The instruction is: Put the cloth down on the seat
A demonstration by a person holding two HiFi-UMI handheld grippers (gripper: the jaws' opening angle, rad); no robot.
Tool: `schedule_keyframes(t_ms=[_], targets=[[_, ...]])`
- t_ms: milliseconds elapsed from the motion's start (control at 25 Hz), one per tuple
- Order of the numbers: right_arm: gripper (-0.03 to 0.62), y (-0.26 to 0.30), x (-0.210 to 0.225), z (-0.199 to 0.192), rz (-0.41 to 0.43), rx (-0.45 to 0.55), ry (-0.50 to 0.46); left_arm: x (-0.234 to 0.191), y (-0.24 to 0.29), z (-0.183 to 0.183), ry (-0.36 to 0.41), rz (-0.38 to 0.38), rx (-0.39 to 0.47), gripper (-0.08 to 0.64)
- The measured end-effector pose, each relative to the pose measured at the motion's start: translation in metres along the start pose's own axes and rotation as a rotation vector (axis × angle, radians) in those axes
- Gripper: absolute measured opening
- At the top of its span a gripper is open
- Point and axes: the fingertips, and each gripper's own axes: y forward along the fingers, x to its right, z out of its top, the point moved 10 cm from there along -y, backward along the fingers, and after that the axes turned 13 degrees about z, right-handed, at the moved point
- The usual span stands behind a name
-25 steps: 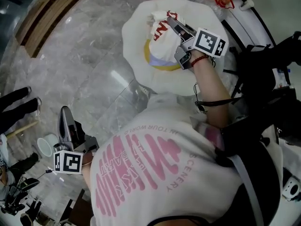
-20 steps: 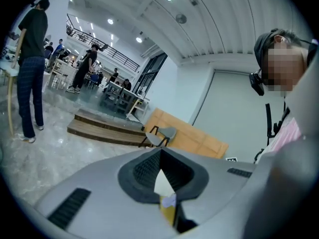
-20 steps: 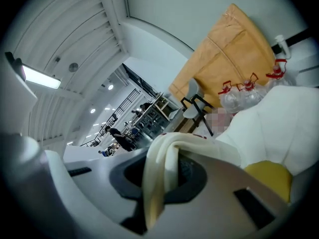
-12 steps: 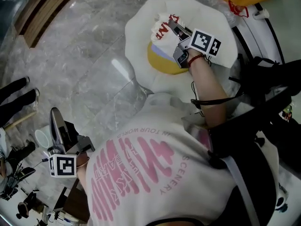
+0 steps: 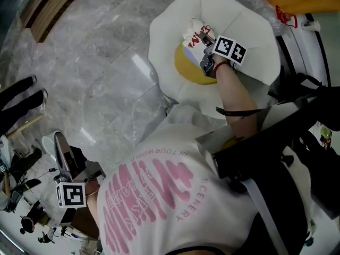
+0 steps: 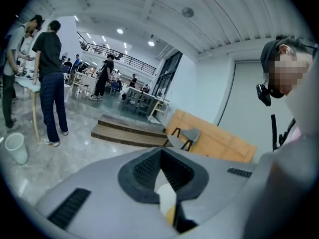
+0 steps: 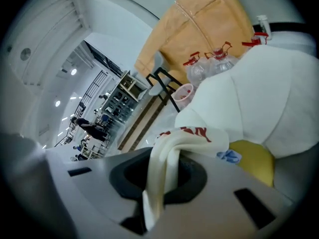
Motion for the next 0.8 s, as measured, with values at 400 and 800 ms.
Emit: schedule_keyframes(t_ms=[400,800], targets=[[0.043,0.034,0.056,-0.052,-0.097,-0.143,0.007,0.002,0.069,-0.037,-0.026,-0.107,-0.111,0.009],[0.043,0.036,0.124,-0.1,-0.283,-0.176,0.076,-0.008,0.104,-0.116,-0.072,-0.105,-0.316,0.009]])
